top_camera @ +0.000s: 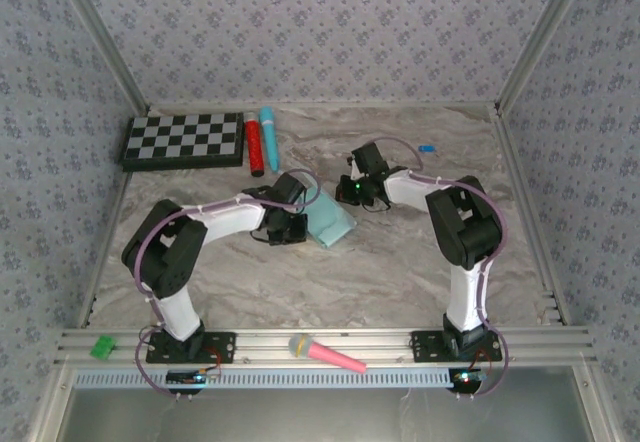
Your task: Fold the paper box
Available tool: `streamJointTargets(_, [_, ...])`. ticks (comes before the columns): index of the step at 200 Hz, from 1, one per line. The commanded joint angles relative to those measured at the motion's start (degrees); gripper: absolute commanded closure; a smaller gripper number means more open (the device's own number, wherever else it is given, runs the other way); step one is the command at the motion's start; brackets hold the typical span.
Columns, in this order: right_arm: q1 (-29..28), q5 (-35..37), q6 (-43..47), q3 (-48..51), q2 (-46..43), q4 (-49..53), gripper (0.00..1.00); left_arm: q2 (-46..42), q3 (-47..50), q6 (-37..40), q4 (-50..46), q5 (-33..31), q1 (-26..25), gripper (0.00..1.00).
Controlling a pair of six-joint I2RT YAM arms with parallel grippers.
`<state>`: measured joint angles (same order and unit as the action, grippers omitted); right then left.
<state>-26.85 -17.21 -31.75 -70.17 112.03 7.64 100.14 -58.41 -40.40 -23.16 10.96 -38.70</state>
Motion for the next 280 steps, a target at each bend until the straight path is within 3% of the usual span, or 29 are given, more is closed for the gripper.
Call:
streamJointTargets(1, [2.0, 1.2, 2.9, -2.3, -0.1, 4.2, 0.99, -4.0, 0.5, -1.3, 0.8, -0.3, -0.2, 1.0])
streamJointTargets(55, [7.9, 4.3, 6.9, -0.7, -6.2, 9.5, 0.96, -10.2, -0.5, 1.8, -6.3, -8.7, 0.8, 0.99])
streamJointTargets(89, [9.4, 6.5, 7.6, 7.7, -14.6, 10.8, 0.95, -12.2, -1.2, 4.6, -7.1, -10.3, 6.0, 0.95])
streamJointTargets(131, [8.4, 6.1, 1.9, 22.6, -28.1, 7.2, 0.94, -4.4, -8.0, 9.8, -6.5, -8.4, 12.6, 0.97])
streamJointTargets(168, [2.0, 8.1, -5.8, 32.4, -36.3, 4.2, 0.94, 5.1, -15.7, 13.6, -5.5, -6.2, 14.4, 1.0])
streamJointTargets(212, [-4.2, 9.5, -13.8, 36.5, -35.4, -1.9, 0.95, 12.6, -20.9, 14.3, -6.0, -1.8, 15.0, 1.0])
streamJointTargets(280, [-4.1, 5.8, -15.3, 32.8, -26.3, -10.2, 1.0, 10.6, -14.2, 13.6, -1.1, 7.0, 14.5, 1.0])
